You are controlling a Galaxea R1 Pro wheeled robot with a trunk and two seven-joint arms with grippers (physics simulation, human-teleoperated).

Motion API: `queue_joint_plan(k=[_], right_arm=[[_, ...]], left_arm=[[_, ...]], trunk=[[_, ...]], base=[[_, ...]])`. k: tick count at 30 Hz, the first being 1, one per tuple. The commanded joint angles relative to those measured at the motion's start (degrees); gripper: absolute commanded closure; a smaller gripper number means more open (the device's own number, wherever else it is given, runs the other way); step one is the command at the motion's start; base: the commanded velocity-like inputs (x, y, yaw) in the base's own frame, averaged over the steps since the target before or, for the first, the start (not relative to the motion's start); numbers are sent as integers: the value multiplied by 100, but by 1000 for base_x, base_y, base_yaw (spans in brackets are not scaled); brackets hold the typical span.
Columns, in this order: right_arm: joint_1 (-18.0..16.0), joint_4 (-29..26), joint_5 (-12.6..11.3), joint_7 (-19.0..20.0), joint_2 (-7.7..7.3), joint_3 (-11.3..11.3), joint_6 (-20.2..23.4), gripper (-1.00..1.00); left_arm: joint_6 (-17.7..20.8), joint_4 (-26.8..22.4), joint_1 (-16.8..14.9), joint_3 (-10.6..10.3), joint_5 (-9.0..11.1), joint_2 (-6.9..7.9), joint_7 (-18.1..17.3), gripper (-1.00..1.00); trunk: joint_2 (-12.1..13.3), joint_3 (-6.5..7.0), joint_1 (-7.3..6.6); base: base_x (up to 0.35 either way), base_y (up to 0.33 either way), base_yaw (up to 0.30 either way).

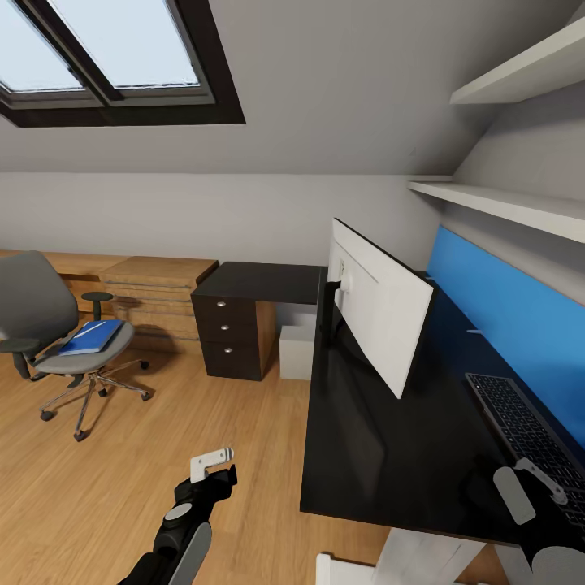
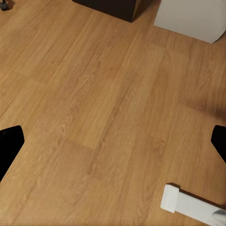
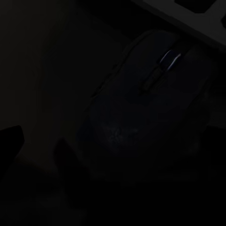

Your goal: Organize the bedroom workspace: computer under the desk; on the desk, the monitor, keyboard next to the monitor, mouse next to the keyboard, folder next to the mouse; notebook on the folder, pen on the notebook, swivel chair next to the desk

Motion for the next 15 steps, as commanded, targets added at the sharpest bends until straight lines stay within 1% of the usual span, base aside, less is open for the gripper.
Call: queue_joint_plan(k=[1, 15], right_arm=[[1, 13, -110, -29, 0, -7, 24, -100], [1, 14, -110, -30, -7, -8, 24, -100]], left_arm=[[14, -8, -4, -9, 52, 2, 48, -100], [14, -6, -4, -6, 50, 3, 48, -100]], trunk=[[-4, -8, 1], [-4, -8, 1]], base=[[0, 0, 0], [0, 0, 0]])
